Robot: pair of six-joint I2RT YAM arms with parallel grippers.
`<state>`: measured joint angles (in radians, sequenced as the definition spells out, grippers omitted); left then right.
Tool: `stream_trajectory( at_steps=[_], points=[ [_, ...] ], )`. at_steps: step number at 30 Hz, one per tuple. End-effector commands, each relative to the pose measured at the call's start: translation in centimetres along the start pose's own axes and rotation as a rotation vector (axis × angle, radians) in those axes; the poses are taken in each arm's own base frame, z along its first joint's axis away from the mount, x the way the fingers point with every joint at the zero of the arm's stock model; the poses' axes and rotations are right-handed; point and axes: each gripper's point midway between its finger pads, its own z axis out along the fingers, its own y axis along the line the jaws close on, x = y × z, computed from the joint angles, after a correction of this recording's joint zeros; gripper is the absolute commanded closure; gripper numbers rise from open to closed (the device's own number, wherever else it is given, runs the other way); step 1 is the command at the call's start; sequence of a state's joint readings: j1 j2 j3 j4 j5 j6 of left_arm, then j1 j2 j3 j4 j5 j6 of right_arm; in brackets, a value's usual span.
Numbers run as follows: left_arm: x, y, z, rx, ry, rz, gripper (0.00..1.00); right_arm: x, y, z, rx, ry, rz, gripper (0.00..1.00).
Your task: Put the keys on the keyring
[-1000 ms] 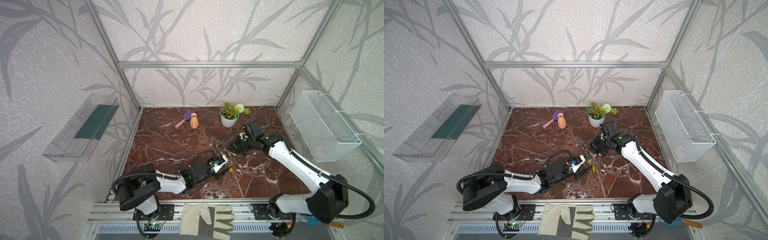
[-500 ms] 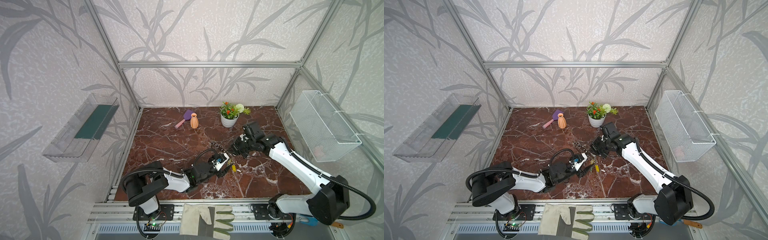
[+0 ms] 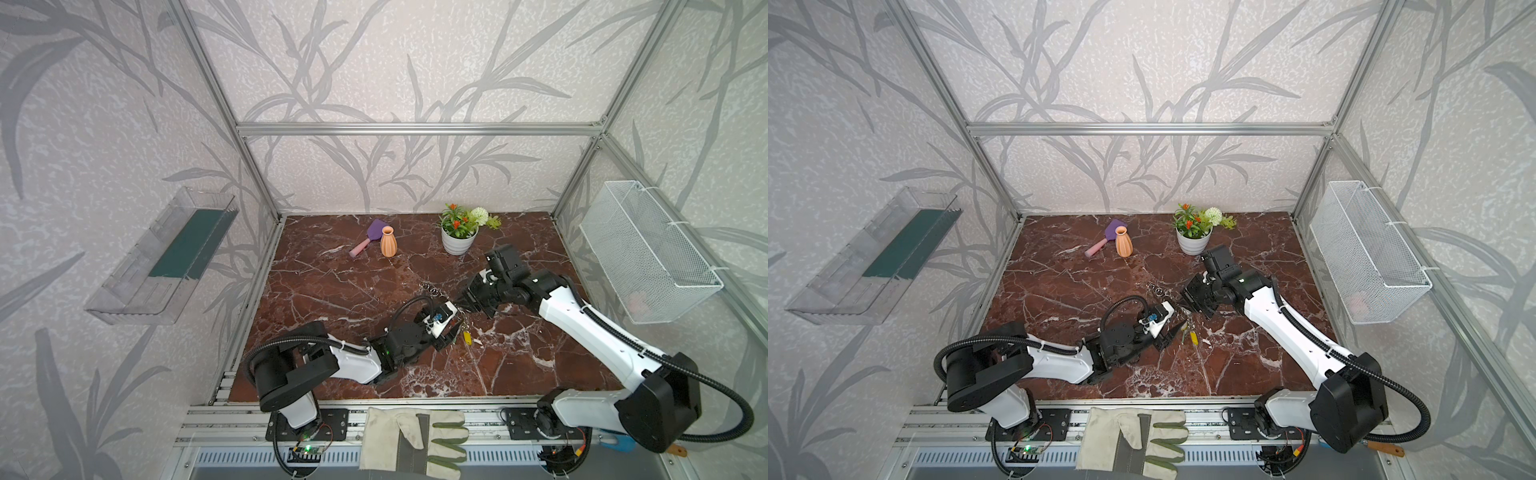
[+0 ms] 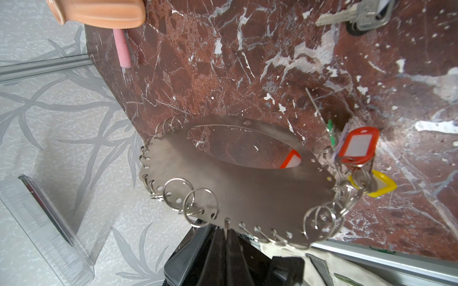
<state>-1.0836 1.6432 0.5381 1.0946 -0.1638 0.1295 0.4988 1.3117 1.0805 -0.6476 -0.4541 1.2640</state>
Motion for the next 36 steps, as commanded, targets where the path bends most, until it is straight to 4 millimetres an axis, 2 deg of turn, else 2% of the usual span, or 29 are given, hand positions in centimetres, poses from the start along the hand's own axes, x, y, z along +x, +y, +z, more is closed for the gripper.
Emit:
stream_trajectory(
  at_steps=[1, 7, 18, 26, 36],
  points=[
    [-1.5, 0.7, 0.2, -0.029, -0.029, 0.029, 0.39, 0.7, 1.1, -0.7, -0.054, 0.009, -0.031, 1.0],
    [-1.7, 0.8, 0.6, -0.032, -0.029, 0.066, 0.49, 0.8, 0.8, -0.6, -0.047, 0.011, -0.03, 1.0],
    [-2.4, 1.2, 0.4, -0.039, -0.025, 0.129, 0.72, 1.0, 0.6, -0.4, -0.038, 0.016, -0.038, 1.0],
    [-2.5, 1.4, -0.1, -0.029, -0.014, 0.155, 0.8, 1.2, 0.6, -0.1, -0.035, 0.022, -0.043, 1.0],
    [-1.5, 1.1, -0.4, 0.002, 0.027, 0.187, 0.88, 1.2, 1.0, -0.2, -0.045, 0.022, -0.051, 1.0]
  ],
)
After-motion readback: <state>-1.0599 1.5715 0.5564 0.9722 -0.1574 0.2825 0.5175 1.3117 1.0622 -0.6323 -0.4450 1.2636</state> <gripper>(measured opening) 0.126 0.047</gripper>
